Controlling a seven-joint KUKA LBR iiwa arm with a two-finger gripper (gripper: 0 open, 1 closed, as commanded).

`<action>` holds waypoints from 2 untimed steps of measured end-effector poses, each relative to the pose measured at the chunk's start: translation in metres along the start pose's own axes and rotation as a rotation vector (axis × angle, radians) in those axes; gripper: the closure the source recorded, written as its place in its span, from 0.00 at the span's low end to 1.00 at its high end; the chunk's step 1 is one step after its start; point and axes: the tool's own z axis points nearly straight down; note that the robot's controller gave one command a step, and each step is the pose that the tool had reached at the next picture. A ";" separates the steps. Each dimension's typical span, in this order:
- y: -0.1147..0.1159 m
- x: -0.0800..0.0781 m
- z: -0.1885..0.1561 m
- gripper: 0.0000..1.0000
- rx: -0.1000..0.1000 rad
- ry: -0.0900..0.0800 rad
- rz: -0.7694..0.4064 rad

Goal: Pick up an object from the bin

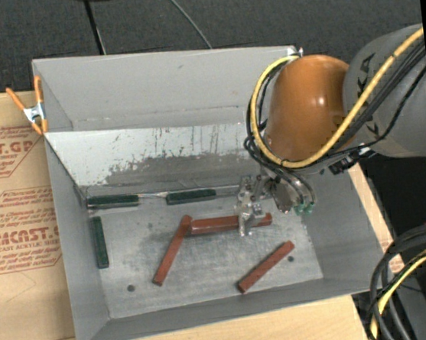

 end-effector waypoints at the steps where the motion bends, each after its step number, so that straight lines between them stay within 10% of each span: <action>1: 0.002 0.006 -0.025 1.00 0.001 0.003 -0.024; 2: 0.000 0.009 -0.040 0.00 -0.001 0.008 -0.034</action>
Offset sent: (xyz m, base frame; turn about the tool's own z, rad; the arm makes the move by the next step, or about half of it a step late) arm -0.0172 -0.0300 0.1003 -0.0259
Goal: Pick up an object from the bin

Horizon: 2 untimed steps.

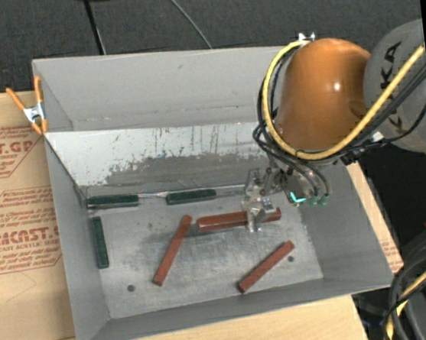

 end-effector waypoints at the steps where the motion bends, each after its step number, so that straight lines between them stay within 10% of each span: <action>1: -0.007 0.003 -0.015 0.00 0.000 0.001 0.001; 2: 0.004 0.033 -0.093 1.00 0.001 -0.009 -0.112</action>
Offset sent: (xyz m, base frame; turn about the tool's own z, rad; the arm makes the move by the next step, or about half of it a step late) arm -0.0336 0.0013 0.0937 -0.1113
